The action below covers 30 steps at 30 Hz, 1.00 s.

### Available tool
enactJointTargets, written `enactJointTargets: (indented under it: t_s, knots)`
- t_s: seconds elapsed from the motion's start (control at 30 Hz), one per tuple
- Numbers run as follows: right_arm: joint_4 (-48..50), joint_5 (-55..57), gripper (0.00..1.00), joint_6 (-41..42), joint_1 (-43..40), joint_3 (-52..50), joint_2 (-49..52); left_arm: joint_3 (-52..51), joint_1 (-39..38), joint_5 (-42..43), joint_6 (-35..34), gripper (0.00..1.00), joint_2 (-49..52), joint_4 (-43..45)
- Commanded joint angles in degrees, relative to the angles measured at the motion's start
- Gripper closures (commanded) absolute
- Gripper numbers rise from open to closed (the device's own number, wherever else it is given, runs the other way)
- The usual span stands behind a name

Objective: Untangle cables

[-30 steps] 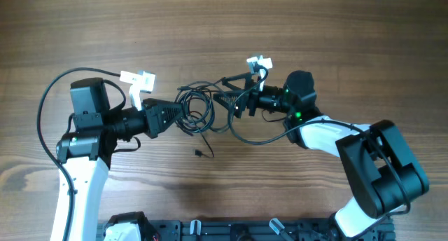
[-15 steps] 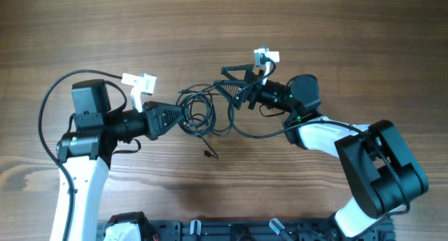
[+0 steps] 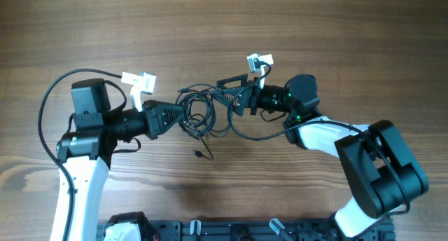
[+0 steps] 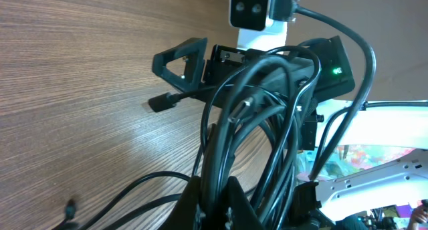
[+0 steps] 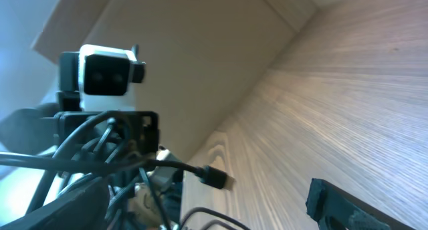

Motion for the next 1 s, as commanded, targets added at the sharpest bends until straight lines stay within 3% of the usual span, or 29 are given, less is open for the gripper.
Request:
enactJointTargets:
  t_s: [0.0, 0.13, 0.3, 0.53, 0.57, 0.67, 0.87, 0.97]
  knots:
    - [2.8, -0.2, 0.03, 2.8, 0.0, 0.2, -0.4, 0.4, 0.3, 2.0, 0.9, 0.96, 0.1, 0.2]
    - [2.7, 8.0, 0.04, 2.8, 0.0, 0.2, -0.4, 0.4, 0.3, 2.0, 0.9, 0.96, 0.1, -0.9]
    - [2.4, 16.0, 0.16, 2.0, 0.0, 0.4, -0.4, 0.4, -0.1, 7.4, 1.3, 0.96, 0.1, -2.1]
    - [-2.3, 13.2, 0.23, -4.8, 0.0, 4.3, -0.4, 0.4, -3.7, 9.2, 1.3, 0.96, 0.1, -1.9]
    - [-2.9, 11.1, 0.23, -5.6, 0.0, 5.0, -0.4, 0.4, -4.0, 9.2, 1.3, 0.96, 0.1, -1.8]
    - [-5.0, 3.8, 0.02, -9.0, -0.2, 6.2, -0.4, 0.4, -3.8, 9.2, 1.0, 0.96, 0.1, -0.5]
    - [-14.1, -2.8, 0.0, -10.2, -7.0, 6.2, -0.6, 0.4, 0.3, 9.3, -7.5, 0.96, 0.1, 4.8]
    - [-21.3, -2.5, 0.01, -9.7, -11.8, 6.2, -2.6, 0.4, 2.1, 9.3, -8.0, 0.96, 0.1, 5.2]
